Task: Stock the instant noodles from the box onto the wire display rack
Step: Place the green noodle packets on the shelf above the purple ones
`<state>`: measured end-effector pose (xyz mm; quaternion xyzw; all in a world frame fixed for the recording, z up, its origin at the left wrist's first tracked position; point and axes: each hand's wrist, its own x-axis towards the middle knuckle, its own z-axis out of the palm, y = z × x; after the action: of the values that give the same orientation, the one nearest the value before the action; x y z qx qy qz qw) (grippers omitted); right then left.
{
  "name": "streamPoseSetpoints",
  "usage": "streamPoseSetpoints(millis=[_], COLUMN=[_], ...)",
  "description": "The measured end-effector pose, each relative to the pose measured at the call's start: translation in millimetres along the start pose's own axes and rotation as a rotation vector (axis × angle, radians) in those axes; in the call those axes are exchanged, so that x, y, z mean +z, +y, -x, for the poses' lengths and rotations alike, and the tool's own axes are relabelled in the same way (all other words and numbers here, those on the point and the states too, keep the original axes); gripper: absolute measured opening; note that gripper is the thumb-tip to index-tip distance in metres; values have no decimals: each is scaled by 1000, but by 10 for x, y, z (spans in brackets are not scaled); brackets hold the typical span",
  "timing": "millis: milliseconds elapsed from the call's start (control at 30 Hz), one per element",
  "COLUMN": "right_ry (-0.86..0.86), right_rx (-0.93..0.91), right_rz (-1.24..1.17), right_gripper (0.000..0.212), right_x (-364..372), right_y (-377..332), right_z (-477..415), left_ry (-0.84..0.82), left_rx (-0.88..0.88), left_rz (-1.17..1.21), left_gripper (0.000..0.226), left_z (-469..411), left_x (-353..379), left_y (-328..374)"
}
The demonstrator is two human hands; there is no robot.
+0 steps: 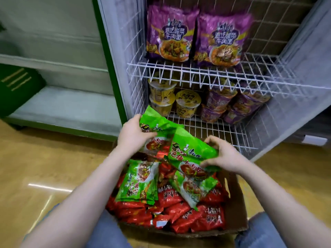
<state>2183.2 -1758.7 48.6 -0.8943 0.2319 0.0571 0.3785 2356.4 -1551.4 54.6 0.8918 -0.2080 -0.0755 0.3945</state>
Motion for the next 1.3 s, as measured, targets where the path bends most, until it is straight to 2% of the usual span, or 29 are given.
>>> streamPoseSetpoints(millis=[67,167,300,367,567,667,733,867,967,1033,1133,1233,1300], right_ry=[4,88,215,293,501,453,365,293,364,417,475,492,505], right_rx=[-113,-239,-290,-263,-219,-195,-186,-206,-269,-295,-338,-366,-379], right_rz=[10,27,38,3,-278,-603,-817,-1002,-998,-952,-884,-879,-874], right_gripper=[51,46,40,43,55,70,63,52,21,10,6,10,12], right_x=[-208,-515,-977,-1191,-1559,-1580,-1558,-1537,-1592,-1676,-1880,-2121,-2284], right_y=[-217,-506,-772,-884,-999,-1058,-1155,-1351,-1434,-1515,-1682,-1862,-1974], right_z=[7,17,7,53,166,172,183,202,202,201,199,187,151], left_ry=[11,-56,-76,-89,-120,-146,-161,-150,-145,-160,-180,-236,-262], left_rx=[-4,-59,-57,-52,-65,-66,-87,-105,-112,-123,-125,-112,-92], left_rz=[16,306,500,560,688,734,790,819,829,852,859,875,873], left_gripper=[45,36,23,20,21,11,4,11,13,15,18,44,50], left_z=[-74,-185,-183,-143,-101,-91,-107,-203,-285,-331,-401,-507,-576], left_x=[-169,-416,-696,-809,-1146,-1224,-1235,-1248,-1304,-1376,-1525,-1682,-1781], left_y=[154,387,759,955,1391,1582,1723,1970,2098,2200,2409,2618,2752])
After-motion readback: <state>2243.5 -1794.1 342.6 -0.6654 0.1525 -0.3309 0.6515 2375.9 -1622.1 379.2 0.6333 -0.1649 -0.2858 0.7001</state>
